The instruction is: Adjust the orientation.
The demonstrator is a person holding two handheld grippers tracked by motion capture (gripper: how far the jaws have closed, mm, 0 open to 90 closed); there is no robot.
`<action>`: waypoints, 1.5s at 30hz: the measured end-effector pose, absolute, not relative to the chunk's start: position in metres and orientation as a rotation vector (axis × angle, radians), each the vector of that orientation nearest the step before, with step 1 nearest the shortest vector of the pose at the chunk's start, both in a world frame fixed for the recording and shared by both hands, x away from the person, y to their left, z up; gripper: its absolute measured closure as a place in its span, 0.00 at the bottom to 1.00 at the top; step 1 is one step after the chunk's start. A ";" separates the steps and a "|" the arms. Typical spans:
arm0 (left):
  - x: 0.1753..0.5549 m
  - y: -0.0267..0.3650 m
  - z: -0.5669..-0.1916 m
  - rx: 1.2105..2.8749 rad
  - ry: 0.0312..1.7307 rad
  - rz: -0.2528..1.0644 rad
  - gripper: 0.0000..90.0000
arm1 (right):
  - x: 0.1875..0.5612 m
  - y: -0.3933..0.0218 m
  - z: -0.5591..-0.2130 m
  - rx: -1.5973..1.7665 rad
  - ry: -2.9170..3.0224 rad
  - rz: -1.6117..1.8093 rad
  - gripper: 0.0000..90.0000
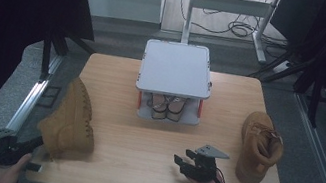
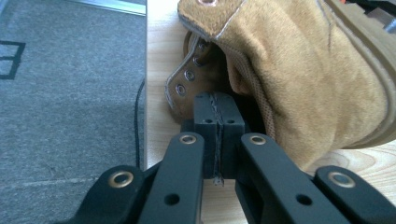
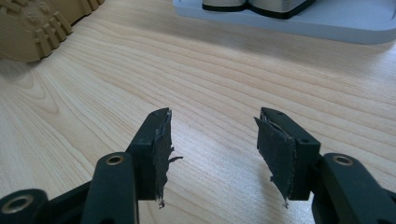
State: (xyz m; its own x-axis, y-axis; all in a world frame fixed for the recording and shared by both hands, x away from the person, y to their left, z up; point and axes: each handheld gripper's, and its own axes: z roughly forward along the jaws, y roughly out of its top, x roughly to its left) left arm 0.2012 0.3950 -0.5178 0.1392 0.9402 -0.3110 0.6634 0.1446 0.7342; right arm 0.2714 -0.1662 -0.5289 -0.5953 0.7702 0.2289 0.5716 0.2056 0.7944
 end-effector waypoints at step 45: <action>0.216 0.372 -0.479 1.598 1.508 0.409 1.00 | 0.272 -0.169 -0.530 1.298 2.255 1.336 0.50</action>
State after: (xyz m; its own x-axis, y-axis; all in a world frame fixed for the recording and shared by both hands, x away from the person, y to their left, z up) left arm 0.2155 0.3718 -0.4786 0.2104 0.9239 -0.3197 0.6356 0.1192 0.7628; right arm 0.2715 -0.1685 -0.5296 -0.5872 0.7746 0.2350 0.5781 0.1982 0.7915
